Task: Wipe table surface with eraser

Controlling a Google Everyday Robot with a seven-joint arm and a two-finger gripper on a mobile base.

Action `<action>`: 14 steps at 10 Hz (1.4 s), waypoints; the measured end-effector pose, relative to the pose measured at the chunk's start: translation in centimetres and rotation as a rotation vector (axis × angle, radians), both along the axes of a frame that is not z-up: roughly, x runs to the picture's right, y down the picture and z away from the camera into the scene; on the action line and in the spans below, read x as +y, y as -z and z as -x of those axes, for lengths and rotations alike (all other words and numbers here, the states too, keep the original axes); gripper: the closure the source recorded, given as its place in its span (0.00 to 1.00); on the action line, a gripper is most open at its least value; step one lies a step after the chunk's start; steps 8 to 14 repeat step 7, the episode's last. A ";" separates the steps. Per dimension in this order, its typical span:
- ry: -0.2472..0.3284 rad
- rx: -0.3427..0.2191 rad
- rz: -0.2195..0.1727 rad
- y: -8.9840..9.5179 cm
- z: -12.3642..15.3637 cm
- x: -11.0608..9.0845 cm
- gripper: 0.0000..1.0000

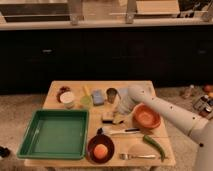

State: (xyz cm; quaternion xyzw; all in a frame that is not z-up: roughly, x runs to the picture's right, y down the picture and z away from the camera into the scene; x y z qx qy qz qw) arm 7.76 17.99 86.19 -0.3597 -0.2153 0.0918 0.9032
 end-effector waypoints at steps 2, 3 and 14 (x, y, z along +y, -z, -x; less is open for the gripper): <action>-0.028 0.045 -0.011 0.3 -2.7 -0.1 1.00; -0.036 0.062 -0.016 0.3 -3.1 -0.3 1.00; -0.065 0.118 -0.057 -0.2 -4.2 -1.4 1.00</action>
